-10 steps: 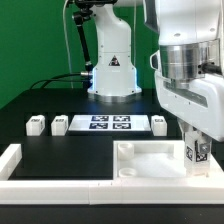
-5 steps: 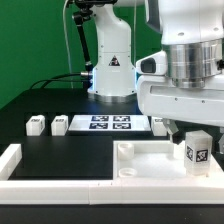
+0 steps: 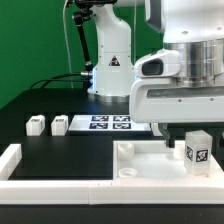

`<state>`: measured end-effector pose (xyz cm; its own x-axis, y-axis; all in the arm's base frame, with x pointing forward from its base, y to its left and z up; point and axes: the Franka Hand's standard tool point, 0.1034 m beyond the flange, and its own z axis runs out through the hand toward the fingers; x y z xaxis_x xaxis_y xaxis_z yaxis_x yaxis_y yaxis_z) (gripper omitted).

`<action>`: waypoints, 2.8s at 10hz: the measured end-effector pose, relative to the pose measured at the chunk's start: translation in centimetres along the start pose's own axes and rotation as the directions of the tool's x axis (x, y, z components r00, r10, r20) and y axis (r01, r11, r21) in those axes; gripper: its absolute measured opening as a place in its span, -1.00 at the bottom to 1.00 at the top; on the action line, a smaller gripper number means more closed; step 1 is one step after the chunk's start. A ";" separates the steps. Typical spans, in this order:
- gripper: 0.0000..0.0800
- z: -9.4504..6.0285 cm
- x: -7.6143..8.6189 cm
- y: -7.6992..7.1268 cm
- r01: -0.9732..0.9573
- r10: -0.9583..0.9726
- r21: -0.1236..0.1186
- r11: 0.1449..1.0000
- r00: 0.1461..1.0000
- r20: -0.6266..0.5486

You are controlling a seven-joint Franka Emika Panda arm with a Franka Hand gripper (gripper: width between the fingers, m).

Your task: Assemble square table

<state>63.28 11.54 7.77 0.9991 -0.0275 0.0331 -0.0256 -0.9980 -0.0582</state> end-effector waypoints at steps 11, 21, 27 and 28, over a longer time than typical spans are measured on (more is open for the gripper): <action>-0.27 0.1 0.0 0.3 -0.668 0.668 0.012 0.744 0.744 0.015; 0.59 0.3 -0.5 -0.5 -0.803 0.803 -0.003 0.596 0.596 0.016; 0.62 0.4 -0.4 -0.6 -0.346 0.346 -0.001 0.938 0.938 0.011; 0.62 0.3 -0.3 -0.8 -0.175 0.175 -0.006 0.985 0.985 0.003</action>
Offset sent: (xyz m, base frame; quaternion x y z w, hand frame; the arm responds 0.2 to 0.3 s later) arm 0.0000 0.0000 0.0000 0.0000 0.0000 0.0650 0.9979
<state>62.98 12.32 7.55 0.9794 -0.2012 0.0194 -0.1998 -0.9782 -0.0571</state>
